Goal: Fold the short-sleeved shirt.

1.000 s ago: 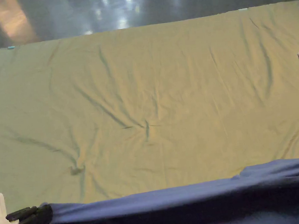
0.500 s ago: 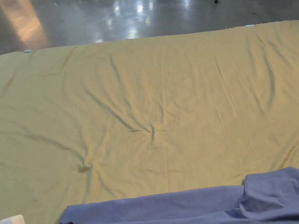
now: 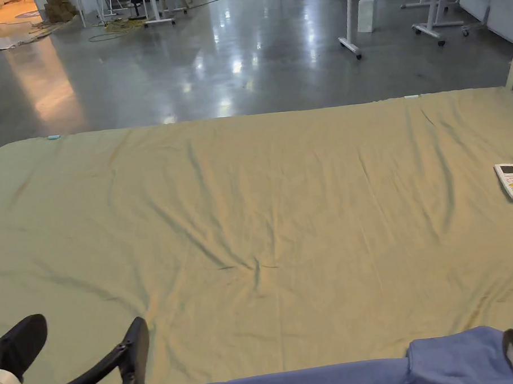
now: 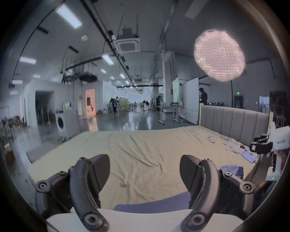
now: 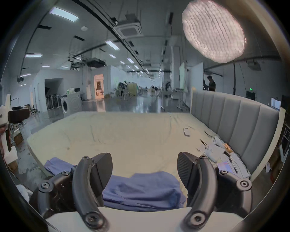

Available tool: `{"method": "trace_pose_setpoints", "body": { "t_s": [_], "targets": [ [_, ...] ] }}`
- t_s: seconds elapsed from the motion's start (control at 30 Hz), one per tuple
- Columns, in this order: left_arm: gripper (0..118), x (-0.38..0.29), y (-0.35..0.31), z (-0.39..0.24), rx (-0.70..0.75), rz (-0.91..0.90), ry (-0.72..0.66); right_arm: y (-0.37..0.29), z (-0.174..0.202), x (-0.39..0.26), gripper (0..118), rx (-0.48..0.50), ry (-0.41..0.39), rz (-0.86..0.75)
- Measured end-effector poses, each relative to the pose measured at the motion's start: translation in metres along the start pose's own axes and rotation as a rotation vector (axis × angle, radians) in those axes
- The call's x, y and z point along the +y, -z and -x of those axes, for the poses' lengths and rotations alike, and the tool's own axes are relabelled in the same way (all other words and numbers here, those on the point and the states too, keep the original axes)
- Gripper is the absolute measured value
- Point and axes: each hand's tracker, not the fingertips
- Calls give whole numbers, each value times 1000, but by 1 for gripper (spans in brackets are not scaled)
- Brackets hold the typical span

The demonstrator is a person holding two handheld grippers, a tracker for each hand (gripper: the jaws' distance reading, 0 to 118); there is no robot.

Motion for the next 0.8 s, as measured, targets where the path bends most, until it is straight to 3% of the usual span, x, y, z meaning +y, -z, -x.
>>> {"method": "trace_pose_setpoints", "body": {
  "t_s": [0.13, 0.17, 0.23, 0.3, 0.37, 0.5, 0.57, 0.8],
  "targets": [
    [37, -8, -8, -14, -2, 4, 30, -12, 22, 5, 60, 61, 3, -33],
    [22, -9, -7, -16, -22, 55, 6, -13, 25, 6, 47, 64, 2, -33],
    [6, -14, -8, -14, -51, 88, -28, -16, 33, 6, 25, 76, -10, -36],
    [0, -17, -9, -12, -77, 101, -60, -14, 38, 3, 8, 77, -41, -24],
    [0, -20, -11, -8, -97, 121, -83, -14, 42, 0, 0, 75, -62, -11],
    [0, -22, -15, 1, -88, 142, -100, -10, 37, -9, 0, 114, 18, 42],
    [0, -22, -16, 10, -89, 151, -105, -11, 35, -11, 0, 106, 18, 41],
    [0, -43, -5, 78, -37, 257, -264, -9, 23, -22, 0, 126, 92, 83]
  ]
}}
